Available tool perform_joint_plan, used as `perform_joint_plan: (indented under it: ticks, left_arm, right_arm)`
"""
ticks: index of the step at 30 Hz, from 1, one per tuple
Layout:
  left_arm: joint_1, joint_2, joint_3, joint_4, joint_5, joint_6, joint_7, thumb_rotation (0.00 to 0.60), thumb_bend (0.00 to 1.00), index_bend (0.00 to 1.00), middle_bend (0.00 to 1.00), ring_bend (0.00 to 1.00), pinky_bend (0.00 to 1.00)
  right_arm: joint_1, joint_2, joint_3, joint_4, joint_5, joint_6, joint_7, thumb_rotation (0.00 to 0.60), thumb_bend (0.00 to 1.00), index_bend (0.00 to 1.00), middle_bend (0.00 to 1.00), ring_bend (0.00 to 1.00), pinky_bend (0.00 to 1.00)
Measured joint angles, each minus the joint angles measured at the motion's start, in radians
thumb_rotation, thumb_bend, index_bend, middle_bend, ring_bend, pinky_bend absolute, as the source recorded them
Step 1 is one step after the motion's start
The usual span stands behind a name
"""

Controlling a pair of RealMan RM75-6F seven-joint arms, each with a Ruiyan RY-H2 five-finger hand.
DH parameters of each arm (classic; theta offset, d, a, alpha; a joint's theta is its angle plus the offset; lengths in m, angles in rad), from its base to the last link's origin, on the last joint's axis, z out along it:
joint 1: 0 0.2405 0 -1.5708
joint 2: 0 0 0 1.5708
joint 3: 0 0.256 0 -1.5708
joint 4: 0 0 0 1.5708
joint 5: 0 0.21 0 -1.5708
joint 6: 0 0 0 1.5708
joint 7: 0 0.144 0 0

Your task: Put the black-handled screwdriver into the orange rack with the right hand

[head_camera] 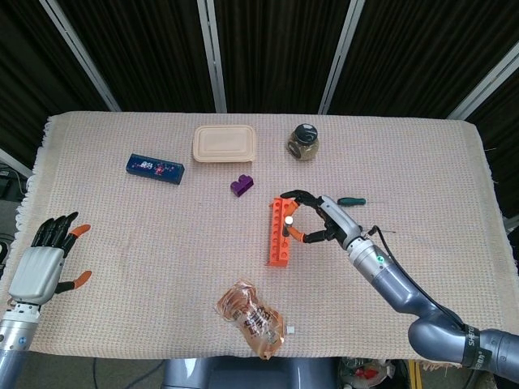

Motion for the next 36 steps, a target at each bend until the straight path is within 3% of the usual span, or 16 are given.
perform_joint_plan:
  ticks: [36]
  left_arm:
    - [0.004, -0.004, -0.001, 0.016, -0.003, 0.003, -0.012, 0.6, 0.19, 0.17, 0.0, 0.0, 0.0]
  right_arm:
    - [-0.027, -0.142, -0.086, 0.128, -0.093, 0.071, -0.06, 0.6, 0.41, 0.6, 0.16, 0.0, 0.0]
